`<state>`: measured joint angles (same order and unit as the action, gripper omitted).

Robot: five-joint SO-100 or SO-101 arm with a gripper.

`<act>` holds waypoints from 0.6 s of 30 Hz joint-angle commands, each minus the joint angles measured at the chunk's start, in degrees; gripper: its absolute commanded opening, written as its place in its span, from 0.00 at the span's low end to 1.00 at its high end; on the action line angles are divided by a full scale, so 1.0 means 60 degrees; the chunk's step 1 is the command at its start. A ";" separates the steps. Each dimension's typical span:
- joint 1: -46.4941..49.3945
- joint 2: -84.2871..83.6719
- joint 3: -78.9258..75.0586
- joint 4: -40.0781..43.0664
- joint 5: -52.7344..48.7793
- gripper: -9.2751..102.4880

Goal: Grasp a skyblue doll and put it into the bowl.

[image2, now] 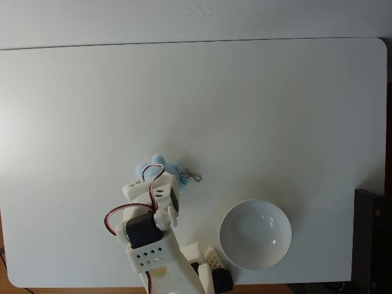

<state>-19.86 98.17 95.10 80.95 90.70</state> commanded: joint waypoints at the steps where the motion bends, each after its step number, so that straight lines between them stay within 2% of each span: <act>1: -0.0103 -0.0410 -0.0264 0.0059 -0.0059 0.46; 18: 0.0059 -0.1670 -0.0103 0.0059 -0.0059 0.46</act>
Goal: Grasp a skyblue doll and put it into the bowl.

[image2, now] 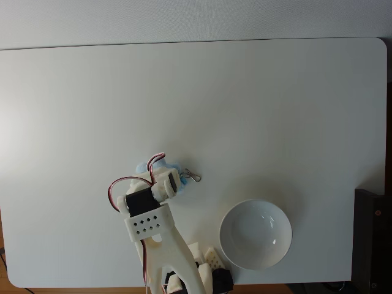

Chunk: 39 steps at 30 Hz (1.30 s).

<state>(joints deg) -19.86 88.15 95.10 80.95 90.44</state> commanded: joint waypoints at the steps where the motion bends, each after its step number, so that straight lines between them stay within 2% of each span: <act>1: 0.0073 0.0000 0.0015 0.0059 -0.0044 0.46; 7: 0.0278 0.0015 0.0381 0.0059 -0.0762 0.48; 14: 0.0688 0.0000 0.0396 -0.0073 -0.0850 0.65; 18: 0.0732 -0.0249 0.0425 0.0015 -0.0850 0.68; 26: 0.0703 -0.1274 0.0396 0.0029 -0.0864 0.63; 39: 0.0601 -0.1743 0.0366 -0.0073 -0.0864 0.42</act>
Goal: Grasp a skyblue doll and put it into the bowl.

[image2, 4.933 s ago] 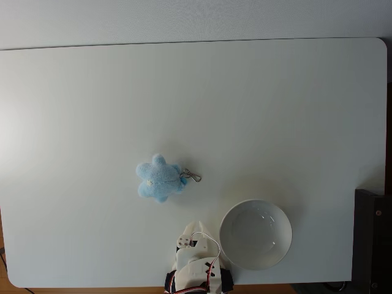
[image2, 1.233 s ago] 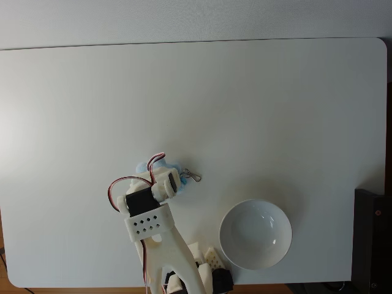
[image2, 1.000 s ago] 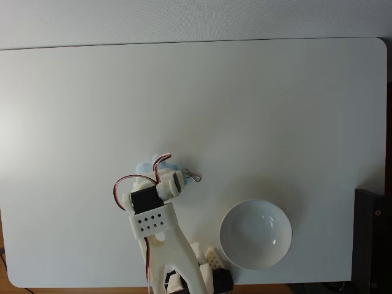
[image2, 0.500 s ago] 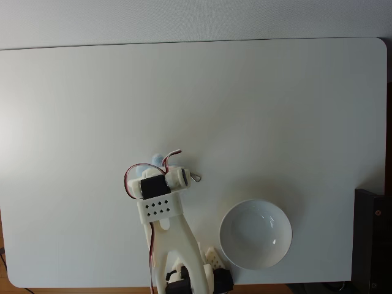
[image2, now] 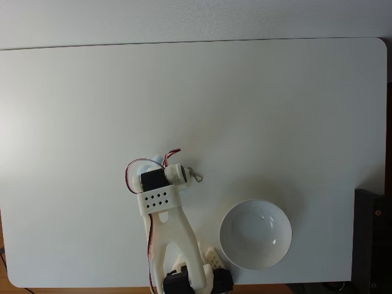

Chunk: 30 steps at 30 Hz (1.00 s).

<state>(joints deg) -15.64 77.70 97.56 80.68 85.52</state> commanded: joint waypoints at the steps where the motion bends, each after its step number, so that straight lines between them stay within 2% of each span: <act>1: -0.0103 0.0000 -0.0044 -0.0029 -0.0044 0.41; 11: -0.0117 -0.0015 -0.0029 -0.0029 -0.0059 0.24; 18: -0.0117 0.0000 -0.0073 -0.0044 -0.0059 0.08; 30: -0.0088 0.0498 -0.0615 0.0059 -0.0059 0.08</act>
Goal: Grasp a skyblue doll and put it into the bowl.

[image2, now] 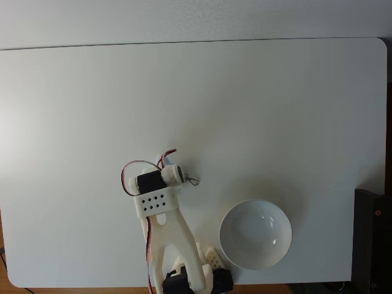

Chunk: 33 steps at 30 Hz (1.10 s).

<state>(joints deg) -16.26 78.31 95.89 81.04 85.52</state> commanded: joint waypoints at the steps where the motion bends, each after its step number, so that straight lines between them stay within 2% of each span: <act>1: 0.0015 0.0557 -0.0425 0.0000 -0.0059 0.08; 17: 0.0073 0.4146 -0.0586 0.0117 -0.0073 0.08; 27: 0.0161 0.6445 -0.0688 0.1743 -0.0059 0.08; 33: 0.1069 0.7734 -0.0586 0.2183 -0.0044 0.08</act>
<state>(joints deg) -11.34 120.76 93.87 93.08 85.08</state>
